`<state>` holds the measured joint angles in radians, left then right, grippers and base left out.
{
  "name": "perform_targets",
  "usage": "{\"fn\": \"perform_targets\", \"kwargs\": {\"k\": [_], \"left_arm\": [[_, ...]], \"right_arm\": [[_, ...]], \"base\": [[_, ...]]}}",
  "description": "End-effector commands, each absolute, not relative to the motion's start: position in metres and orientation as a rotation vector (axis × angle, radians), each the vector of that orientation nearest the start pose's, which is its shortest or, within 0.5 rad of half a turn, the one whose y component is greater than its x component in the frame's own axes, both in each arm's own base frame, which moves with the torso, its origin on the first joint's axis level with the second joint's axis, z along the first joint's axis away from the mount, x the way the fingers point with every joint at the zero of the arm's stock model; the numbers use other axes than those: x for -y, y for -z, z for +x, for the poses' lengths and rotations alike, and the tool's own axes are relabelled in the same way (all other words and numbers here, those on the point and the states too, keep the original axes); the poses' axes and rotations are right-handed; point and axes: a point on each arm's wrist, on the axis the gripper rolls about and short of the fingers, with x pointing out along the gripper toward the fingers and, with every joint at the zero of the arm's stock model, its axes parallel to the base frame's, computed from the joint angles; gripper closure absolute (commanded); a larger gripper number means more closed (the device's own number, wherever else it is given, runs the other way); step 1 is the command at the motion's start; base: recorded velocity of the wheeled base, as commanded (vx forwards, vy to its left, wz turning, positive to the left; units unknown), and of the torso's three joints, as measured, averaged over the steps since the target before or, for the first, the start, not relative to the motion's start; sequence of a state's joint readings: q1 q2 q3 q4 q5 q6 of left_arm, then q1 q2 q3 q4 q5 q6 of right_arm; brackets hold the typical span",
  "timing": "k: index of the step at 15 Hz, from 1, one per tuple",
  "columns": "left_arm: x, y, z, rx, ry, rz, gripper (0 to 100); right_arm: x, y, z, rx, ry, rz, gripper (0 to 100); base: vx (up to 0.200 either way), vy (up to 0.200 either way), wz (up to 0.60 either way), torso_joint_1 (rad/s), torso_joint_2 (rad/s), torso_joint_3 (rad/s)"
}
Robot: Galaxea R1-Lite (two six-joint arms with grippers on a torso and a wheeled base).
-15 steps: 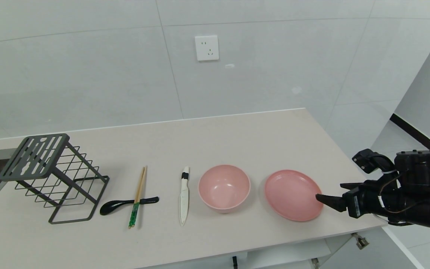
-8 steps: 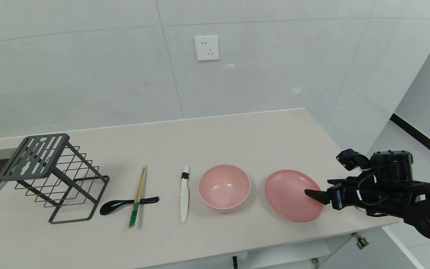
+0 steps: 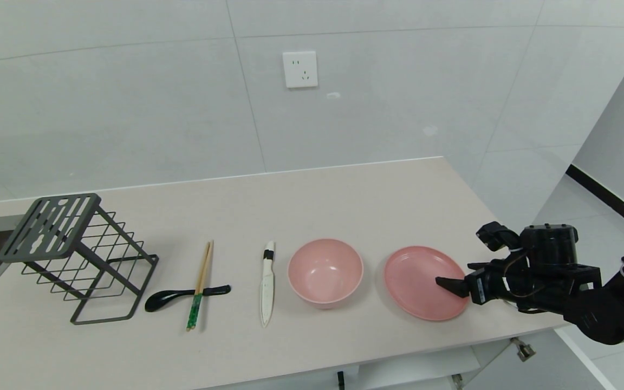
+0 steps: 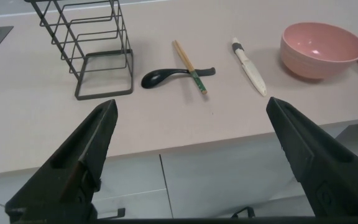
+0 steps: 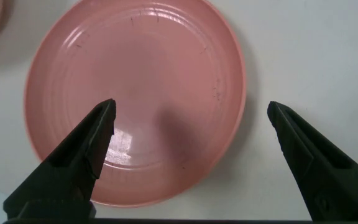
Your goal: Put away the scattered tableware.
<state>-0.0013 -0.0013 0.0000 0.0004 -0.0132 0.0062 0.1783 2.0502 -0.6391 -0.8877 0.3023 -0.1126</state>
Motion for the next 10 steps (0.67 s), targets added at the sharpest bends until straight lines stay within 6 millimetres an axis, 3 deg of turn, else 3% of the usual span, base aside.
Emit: {"fn": "perform_targets", "kwargs": {"k": [1,10], "left_arm": [[0.000,-0.075,-0.023,0.000,0.015,0.006,0],[0.000,-0.075,-0.023,0.000,0.014,0.006,0]], "right_arm": [[-0.065,-0.050,0.323,-0.514,-0.498,-0.074,0],[-0.070,-0.038,0.337,-0.511,-0.506,-0.072,0]], "base": [[0.000,0.000,0.00,0.000,0.00,0.000],[0.000,0.000,0.00,0.000,0.00,0.000]]}}
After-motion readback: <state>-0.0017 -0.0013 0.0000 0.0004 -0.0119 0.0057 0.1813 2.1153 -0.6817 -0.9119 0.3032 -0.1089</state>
